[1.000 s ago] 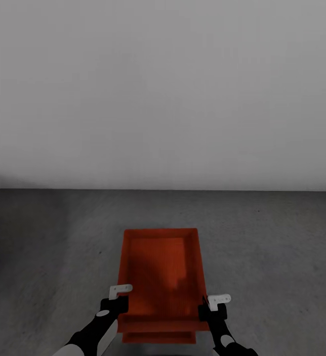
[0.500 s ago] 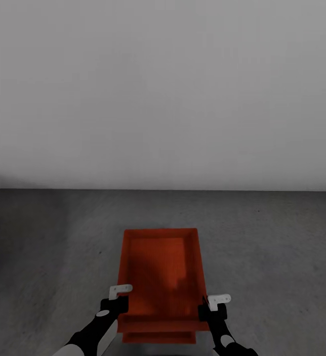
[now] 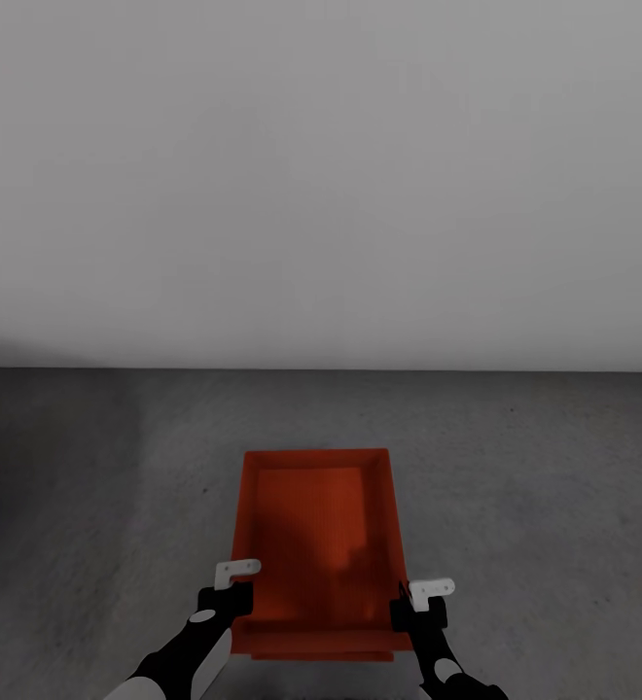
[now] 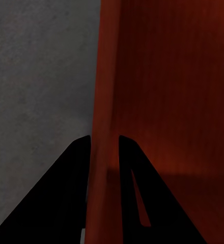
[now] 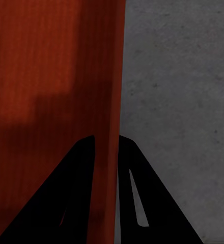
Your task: Move the two storage containers from the living room to the garage. In the garage, place one container on the floor and stack the other container on top of it (either order is fine).
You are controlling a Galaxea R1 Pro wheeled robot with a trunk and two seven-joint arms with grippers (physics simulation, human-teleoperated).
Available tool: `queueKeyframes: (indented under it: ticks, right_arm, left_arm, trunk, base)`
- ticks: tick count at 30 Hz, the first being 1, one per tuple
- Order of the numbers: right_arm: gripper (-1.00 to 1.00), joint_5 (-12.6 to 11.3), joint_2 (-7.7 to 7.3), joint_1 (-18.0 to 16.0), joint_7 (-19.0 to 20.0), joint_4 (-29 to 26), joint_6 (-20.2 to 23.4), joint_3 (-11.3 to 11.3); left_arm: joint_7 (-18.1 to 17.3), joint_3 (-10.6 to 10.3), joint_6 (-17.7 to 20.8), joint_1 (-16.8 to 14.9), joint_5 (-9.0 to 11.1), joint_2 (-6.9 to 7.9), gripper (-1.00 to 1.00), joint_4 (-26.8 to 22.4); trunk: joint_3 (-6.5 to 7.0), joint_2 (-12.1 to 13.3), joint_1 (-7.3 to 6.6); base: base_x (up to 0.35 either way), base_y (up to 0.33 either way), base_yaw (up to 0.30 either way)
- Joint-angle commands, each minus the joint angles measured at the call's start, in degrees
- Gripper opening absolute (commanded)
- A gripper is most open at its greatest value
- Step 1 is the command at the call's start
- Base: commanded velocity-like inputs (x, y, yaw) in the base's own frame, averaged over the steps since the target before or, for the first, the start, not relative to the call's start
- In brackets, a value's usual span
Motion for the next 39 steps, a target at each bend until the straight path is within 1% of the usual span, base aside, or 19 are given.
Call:
queueKeyframes:
  ticks: [1, 23, 31, 39]
  right_arm:
    - [-1.0, -0.9, -0.02, -0.09, -2.36, -0.07, -0.56, -2.37]
    - [-1.0, -0.91, -0.02, -0.09, -2.35, -0.07, -0.56, -2.37]
    - [-1.0, -0.91, -0.01, -0.09, -2.4, -0.07, -0.56, -2.37]
    - [-1.0, -0.91, -0.02, -0.09, -2.36, -0.07, -0.56, -2.37]
  left_arm:
    - [2.05, -0.67, -0.14, 0.0, 0.45, 0.55, -1.0, 0.77]
    - [2.04, -0.67, -0.14, 0.0, 0.09, 0.55, -1.0, 0.92]
    - [2.03, -0.67, -0.14, 0.0, 0.12, 0.55, -1.0, 0.92]
    - [2.03, -0.67, -0.14, 0.0, 0.26, 0.56, -1.0, 0.92]
  trunk:
    - [-0.04, -0.04, 0.0]
    - [-0.04, -0.04, 0.0]
    - [-0.04, -0.04, 0.0]
    - [-0.04, -0.04, 0.0]
  base:
    - [-0.015, 0.014, 0.0]
    - [-0.001, 0.001, 0.0]
    - [0.0, 0.0, -0.093]
    - [0.0, 0.0, -0.016]
